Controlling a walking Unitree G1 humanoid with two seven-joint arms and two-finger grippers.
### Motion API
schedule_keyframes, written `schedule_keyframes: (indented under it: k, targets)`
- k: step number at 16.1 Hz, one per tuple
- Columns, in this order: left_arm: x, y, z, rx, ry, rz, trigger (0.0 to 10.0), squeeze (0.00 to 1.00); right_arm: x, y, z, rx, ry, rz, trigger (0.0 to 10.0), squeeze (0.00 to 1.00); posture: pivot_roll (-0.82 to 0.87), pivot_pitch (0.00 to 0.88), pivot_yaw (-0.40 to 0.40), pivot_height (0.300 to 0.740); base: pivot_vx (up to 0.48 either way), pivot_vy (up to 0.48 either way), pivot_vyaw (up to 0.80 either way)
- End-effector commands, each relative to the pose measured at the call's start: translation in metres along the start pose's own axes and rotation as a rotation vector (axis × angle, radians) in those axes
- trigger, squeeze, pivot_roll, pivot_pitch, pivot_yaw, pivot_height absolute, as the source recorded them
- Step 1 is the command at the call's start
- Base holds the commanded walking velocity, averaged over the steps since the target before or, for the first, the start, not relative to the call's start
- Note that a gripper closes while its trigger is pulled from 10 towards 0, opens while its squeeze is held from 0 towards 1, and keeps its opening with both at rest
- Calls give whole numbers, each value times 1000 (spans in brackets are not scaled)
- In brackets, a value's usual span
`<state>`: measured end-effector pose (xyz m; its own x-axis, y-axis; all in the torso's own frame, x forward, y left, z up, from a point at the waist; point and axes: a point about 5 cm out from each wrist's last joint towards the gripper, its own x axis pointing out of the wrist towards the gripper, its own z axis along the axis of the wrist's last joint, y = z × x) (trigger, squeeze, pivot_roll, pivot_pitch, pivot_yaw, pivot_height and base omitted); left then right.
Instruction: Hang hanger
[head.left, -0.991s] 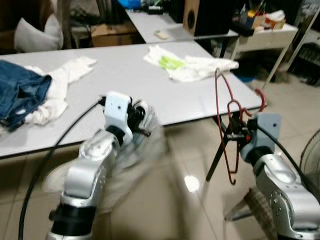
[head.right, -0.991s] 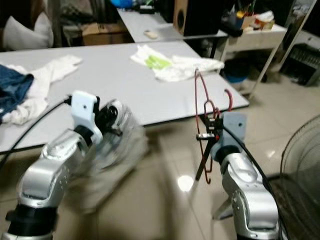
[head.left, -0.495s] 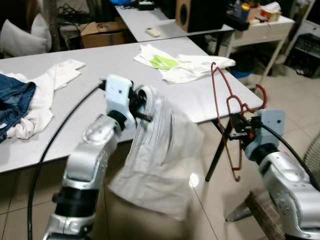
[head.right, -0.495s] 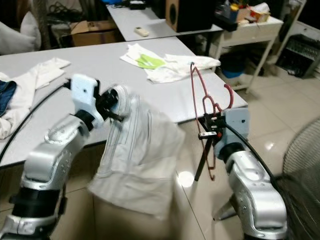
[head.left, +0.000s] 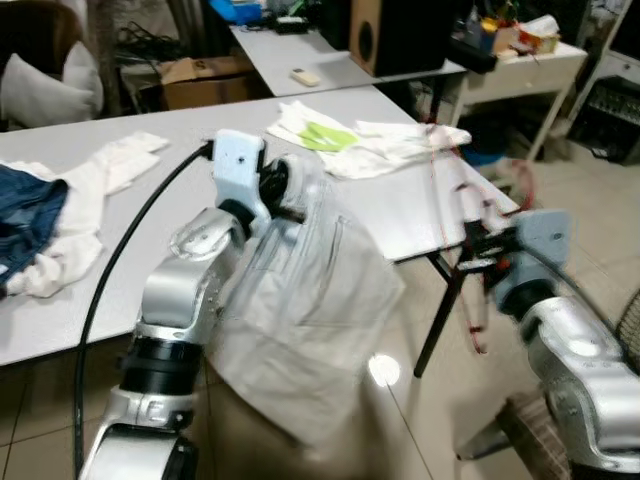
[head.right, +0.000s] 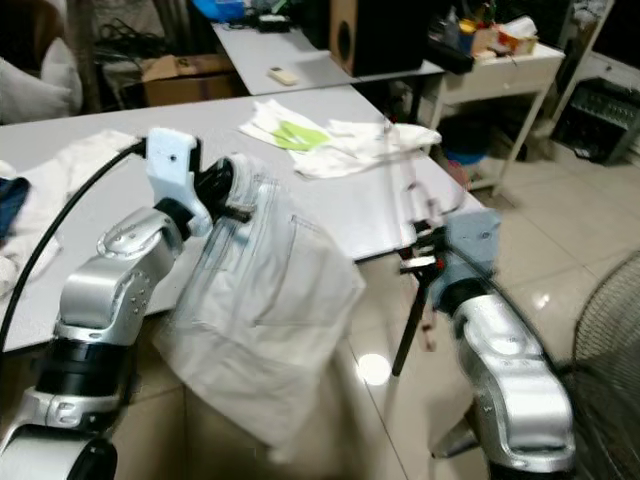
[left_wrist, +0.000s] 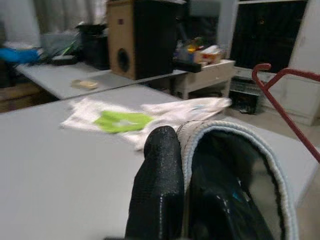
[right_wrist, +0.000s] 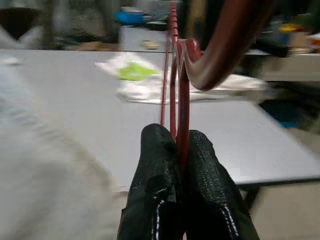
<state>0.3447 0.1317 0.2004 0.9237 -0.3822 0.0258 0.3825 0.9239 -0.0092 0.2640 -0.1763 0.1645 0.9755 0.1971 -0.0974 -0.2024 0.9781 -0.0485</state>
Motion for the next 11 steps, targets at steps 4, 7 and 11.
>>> schedule_keyframes:
  k: [4, 7, 11]
  targets:
    - [14, -3, 31, 23, -120, -27, 10000, 0, -3, -10, 9, -32, -44, -9, 10000, 0, -199, 0, 19, 740, 350, 0, 0]
    - [25, -2, 41, 42, -141, -39, 10000, 0, -2, -13, 12, -38, -51, -11, 10000, 0, -199, 0, 21, 740, 354, 0, 0]
    - [35, -1, 55, 68, -172, -63, 10000, 0, -2, -14, 13, -37, -59, -16, 10000, 0, -202, 0, 23, 740, 354, 0, 0]
